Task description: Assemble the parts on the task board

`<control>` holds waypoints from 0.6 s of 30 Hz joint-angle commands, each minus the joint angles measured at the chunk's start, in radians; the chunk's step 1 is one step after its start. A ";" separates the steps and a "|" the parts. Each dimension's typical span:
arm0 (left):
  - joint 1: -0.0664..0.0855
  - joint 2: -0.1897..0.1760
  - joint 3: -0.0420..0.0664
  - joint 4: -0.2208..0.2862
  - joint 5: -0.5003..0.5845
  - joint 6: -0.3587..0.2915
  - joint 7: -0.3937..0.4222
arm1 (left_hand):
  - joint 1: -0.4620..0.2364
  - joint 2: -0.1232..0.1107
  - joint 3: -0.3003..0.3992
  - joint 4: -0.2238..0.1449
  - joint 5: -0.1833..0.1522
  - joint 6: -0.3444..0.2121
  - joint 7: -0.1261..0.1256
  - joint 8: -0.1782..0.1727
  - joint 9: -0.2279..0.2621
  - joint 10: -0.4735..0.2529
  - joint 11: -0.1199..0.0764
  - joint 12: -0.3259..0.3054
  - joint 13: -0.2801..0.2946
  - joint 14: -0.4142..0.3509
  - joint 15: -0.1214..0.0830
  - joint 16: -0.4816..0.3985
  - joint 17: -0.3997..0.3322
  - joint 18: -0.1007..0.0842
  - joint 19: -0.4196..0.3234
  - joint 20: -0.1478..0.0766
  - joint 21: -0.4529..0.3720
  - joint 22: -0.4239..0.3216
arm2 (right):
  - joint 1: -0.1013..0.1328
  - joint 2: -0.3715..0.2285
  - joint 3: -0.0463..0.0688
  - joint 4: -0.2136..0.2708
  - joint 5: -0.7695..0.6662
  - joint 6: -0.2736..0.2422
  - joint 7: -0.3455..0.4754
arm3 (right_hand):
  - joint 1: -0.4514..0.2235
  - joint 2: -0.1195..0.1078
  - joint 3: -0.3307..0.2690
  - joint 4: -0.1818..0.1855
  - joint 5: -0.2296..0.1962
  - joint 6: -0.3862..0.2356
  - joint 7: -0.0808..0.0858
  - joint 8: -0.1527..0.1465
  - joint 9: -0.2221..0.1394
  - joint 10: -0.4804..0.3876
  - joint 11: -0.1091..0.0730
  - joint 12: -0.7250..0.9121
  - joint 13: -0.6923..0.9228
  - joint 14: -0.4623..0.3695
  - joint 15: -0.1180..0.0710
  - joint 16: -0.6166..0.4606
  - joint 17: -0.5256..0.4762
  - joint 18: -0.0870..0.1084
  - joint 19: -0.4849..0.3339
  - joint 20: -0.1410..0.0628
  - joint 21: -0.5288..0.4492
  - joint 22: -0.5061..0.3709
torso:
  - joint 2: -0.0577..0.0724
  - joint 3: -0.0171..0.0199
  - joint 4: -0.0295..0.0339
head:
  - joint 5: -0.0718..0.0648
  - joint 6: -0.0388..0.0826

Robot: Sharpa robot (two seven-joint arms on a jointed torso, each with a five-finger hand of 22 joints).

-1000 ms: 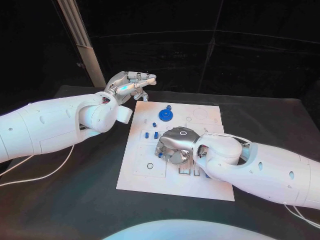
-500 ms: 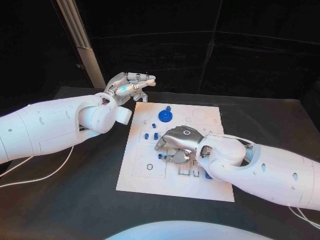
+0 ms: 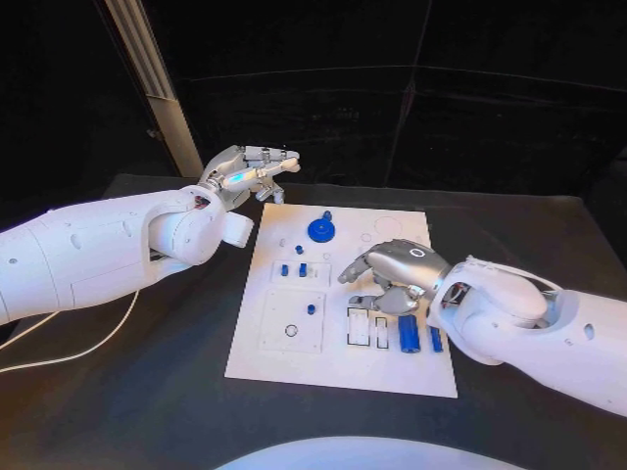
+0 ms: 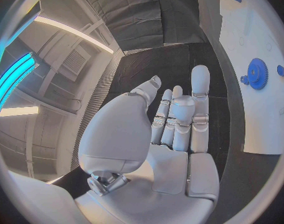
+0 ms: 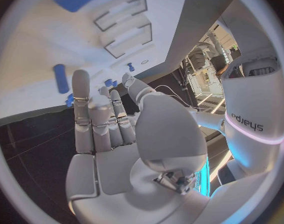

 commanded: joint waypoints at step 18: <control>0.001 0.005 0.000 -0.003 0.001 0.020 -0.001 | -0.001 0.006 -0.004 -0.003 -0.003 0.000 0.005 0.003 -0.001 -0.007 -0.001 0.004 -0.001 -0.007 -0.003 0.005 -0.001 0.011 -0.002 -0.007 -0.005 -0.001 | 0.038 -0.059 0.001 -0.036 -0.025 0.151 -0.103 | 0.105 0.026 -0.182 0.055 0.039 -0.082 -0.017 0.003 0.004 -0.102 -0.001 0.076 0.005 -0.013 0.004 -0.067 -0.096 0.014 -0.005 0.000 -0.063 -0.058 | 0.002 0.0008 0.0007 | -0.017 0.017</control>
